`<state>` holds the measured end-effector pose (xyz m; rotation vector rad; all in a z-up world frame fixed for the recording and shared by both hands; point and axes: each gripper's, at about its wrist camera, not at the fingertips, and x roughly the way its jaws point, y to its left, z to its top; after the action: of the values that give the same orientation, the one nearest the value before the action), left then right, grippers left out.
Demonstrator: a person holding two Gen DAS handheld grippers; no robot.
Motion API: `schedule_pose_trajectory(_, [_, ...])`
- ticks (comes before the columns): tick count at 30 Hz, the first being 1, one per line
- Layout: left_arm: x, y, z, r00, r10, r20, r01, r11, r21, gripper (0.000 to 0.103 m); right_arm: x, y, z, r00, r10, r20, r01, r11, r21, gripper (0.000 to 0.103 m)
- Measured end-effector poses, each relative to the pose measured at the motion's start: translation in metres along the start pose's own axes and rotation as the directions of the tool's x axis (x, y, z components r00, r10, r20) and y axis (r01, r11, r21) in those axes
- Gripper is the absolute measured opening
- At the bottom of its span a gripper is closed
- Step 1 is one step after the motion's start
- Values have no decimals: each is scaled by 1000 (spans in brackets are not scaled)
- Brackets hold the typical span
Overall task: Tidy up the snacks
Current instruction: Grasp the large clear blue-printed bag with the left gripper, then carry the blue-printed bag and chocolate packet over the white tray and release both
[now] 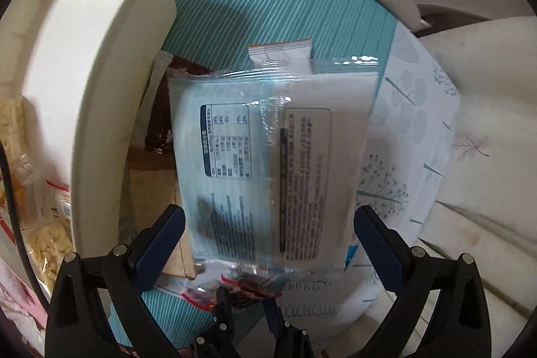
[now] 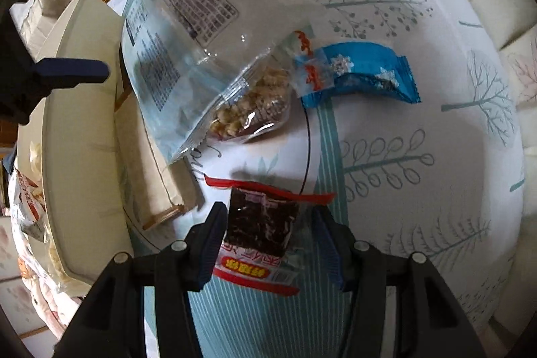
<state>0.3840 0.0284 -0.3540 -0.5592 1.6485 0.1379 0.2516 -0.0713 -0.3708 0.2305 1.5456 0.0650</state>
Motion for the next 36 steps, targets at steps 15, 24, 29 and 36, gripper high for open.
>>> schedule_pose_trajectory(15, [31, 10, 23, 996, 81, -23, -82, 996, -41, 103, -1, 7, -13, 1000, -4, -3, 3, 992, -123, 44])
schedule_pose_trajectory(24, [35, 27, 23, 1000, 17, -21, -19, 998, -61, 96, -2, -8, -13, 999, 35, -23, -38, 994, -105, 41])
schedule_pose_trajectory(29, [31, 32, 18, 1000, 9, 2, -9, 999, -44, 92, -3, -24, -7, 997, 68, -47, -70, 996, -61, 41])
schedule_pose_trajectory(36, [26, 41, 12, 1000, -6, -23, 5, 999, -45, 90, -2, -47, -13, 988, 130, -87, -128, 991, 29, 41])
